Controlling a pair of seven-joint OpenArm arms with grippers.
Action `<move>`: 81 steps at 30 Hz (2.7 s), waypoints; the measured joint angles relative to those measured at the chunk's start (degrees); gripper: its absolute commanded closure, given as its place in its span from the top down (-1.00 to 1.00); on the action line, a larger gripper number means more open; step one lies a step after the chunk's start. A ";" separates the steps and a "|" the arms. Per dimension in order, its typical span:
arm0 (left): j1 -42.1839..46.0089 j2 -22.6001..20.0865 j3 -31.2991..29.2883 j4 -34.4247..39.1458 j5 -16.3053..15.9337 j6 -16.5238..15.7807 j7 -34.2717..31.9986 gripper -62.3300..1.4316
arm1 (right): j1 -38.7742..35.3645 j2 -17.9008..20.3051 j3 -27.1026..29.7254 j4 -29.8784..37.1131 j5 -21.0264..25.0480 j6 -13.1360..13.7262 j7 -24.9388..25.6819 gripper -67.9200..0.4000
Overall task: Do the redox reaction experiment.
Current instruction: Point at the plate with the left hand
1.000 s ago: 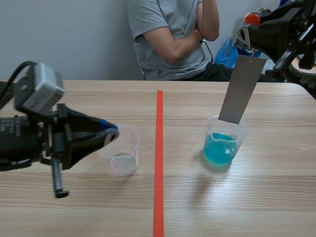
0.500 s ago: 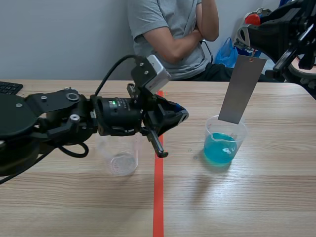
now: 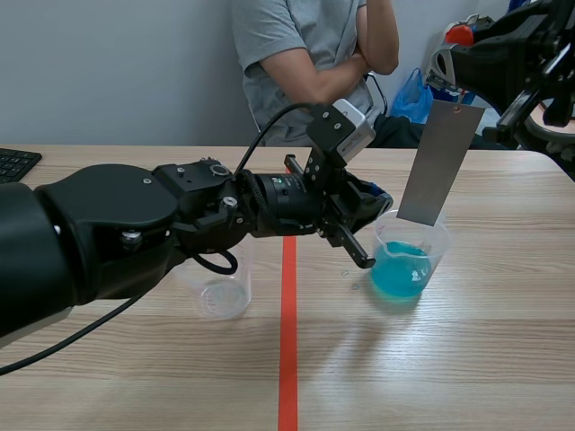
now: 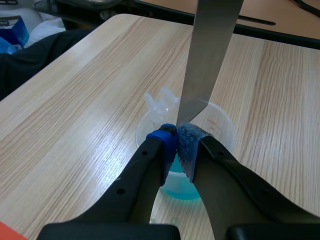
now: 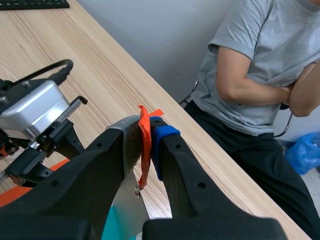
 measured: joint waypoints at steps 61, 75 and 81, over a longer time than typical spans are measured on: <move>40.72 -41.55 -31.26 37.81 -3.26 1.49 -2.16 -0.81 | 0.00 0.00 0.00 0.00 0.02 0.00 0.00 -0.96; 80.28 -37.62 -58.36 38.49 -2.05 6.88 -10.08 -0.81 | 0.00 0.00 0.00 0.00 0.00 0.00 -0.44 -0.96; 86.07 -32.28 -59.89 38.29 -1.70 6.95 -10.10 -0.81 | 0.00 0.00 0.00 0.00 0.00 0.00 -0.63 -0.95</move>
